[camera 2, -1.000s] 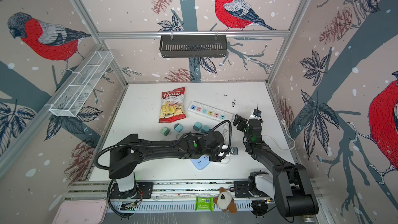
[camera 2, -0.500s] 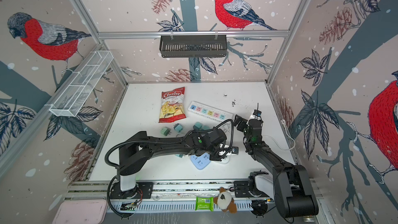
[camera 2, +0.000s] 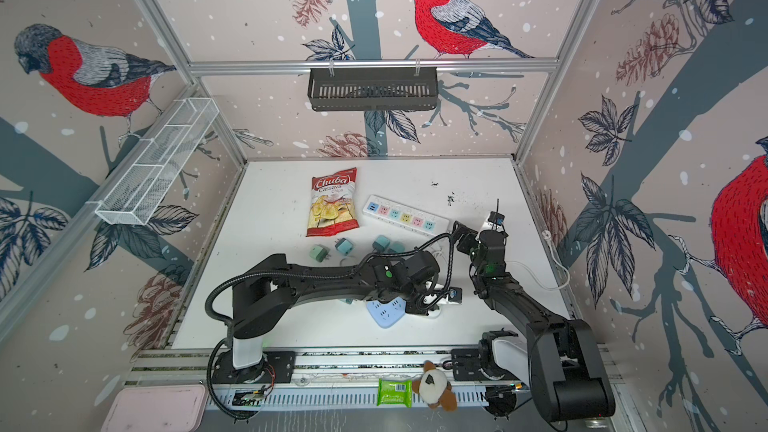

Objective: Insert the plug

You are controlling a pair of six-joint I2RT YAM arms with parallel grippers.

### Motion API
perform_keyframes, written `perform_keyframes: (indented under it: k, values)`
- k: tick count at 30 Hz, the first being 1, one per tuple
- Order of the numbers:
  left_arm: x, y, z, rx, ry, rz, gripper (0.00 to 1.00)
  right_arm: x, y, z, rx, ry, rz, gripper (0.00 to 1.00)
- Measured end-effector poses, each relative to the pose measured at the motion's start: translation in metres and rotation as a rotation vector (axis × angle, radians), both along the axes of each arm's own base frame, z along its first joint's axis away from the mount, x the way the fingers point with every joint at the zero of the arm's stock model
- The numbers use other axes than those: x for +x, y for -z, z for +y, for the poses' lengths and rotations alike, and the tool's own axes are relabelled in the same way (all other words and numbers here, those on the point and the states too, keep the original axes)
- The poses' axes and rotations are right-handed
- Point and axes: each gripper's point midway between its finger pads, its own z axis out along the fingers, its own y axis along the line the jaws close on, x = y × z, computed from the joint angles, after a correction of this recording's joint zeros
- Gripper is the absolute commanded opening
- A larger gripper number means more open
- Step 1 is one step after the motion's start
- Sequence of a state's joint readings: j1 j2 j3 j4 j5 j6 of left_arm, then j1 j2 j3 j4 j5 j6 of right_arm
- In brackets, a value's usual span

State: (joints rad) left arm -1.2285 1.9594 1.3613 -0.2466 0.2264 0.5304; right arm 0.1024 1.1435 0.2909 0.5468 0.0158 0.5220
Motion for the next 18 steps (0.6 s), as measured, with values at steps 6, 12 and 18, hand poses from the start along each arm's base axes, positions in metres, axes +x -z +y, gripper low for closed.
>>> perform_keyframes:
  k: [6, 12, 18]
  values:
    - [0.005, 0.008, -0.002, 0.002, -0.006, 0.034, 0.0, -0.001, 0.0, 0.001, 0.0, -0.002, -0.001, 1.0]
    - [0.009, 0.012, -0.002, -0.018, -0.014, 0.105, 0.0, -0.001, -0.001, 0.001, 0.0, -0.003, -0.003, 1.0]
    - [0.017, 0.012, -0.013, -0.047, -0.069, 0.138, 0.0, -0.001, 0.0, 0.0, -0.002, 0.0, -0.003, 1.0]
